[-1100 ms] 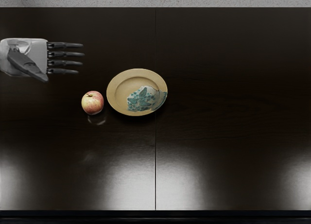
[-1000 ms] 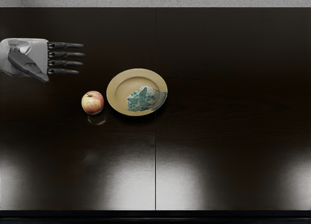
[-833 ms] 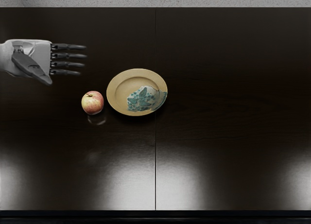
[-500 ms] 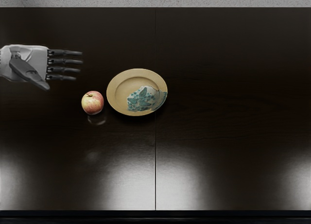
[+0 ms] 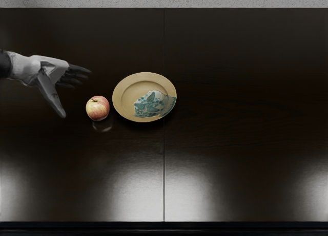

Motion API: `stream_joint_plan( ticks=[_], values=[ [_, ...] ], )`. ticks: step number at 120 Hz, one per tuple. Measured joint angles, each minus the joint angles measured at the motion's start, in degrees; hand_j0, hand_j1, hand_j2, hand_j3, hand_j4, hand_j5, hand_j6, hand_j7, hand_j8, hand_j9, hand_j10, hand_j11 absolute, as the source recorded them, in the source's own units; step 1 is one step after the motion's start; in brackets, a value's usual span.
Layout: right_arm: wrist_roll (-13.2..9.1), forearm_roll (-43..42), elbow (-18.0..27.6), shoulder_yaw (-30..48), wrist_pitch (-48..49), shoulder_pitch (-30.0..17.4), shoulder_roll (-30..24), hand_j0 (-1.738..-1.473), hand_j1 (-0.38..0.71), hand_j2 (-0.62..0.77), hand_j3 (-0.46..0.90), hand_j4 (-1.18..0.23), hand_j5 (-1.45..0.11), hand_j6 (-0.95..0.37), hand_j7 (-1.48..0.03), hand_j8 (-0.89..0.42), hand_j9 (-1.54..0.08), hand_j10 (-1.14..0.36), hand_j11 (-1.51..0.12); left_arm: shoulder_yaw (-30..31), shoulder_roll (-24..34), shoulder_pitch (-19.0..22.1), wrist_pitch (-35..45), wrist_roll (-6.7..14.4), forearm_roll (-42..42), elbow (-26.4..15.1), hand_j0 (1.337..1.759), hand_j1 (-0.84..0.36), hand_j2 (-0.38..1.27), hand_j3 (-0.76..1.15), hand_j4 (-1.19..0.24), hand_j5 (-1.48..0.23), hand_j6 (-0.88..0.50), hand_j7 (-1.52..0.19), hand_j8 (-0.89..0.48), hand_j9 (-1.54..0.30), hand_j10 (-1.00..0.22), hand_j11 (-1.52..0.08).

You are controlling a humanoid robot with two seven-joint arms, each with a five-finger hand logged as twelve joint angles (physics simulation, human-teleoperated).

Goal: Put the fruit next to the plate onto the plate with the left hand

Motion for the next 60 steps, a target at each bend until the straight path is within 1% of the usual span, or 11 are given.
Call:
stream_joint_plan(
  ticks=[10,24,32,49,60],
  values=[
    [0.0,0.0,0.0,0.0,0.0,0.1,0.0,-1.658,-0.35,0.00,0.00,0.00,0.00,0.00,0.00,0.00,0.00,0.00,0.00,0.4,-1.7,0.7,3.7,0.0,10.3,-0.8,1.658,0.32,0.01,0.00,-0.03,-0.03,-0.03,-0.03,-0.03,-0.03,-0.03,-0.03],
    [0.0,0.0,0.0,0.0,0.1,0.1,0.0,-1.658,-0.35,0.00,0.00,0.00,0.00,0.00,0.00,0.00,0.00,0.00,0.00,3.8,-1.9,0.5,11.5,0.0,20.6,-3.6,1.658,0.29,0.01,0.00,-0.05,-0.06,-0.05,-0.06,-0.05,-0.06,-0.05,-0.06],
    [0.0,0.0,0.1,0.0,0.1,0.2,0.0,-1.658,-0.35,0.00,0.00,0.00,0.00,0.00,0.00,0.00,0.00,0.00,0.00,5.6,-3.1,0.7,15.8,0.0,25.5,-5.4,1.658,0.29,0.01,0.00,-0.06,-0.07,-0.06,-0.07,-0.06,-0.07,-0.06,-0.07],
    [0.0,0.0,0.1,0.0,0.1,0.3,0.0,-1.658,-0.35,0.00,0.00,0.00,0.00,0.00,0.00,0.00,0.00,0.00,0.00,11.0,-4.7,0.8,25.6,0.0,31.8,-8.4,1.658,0.28,0.01,0.00,-0.07,-0.08,-0.07,-0.08,-0.07,-0.08,-0.07,-0.08],
    [0.0,0.0,0.1,0.0,0.1,0.3,0.0,-1.658,-0.35,0.00,0.00,0.00,0.00,0.00,0.00,0.00,0.00,0.00,0.00,13.4,-6.8,1.1,29.4,0.0,33.9,-9.2,1.658,0.27,0.02,0.00,-0.07,-0.09,-0.07,-0.09,-0.07,-0.09,-0.07,-0.09]
  ],
)
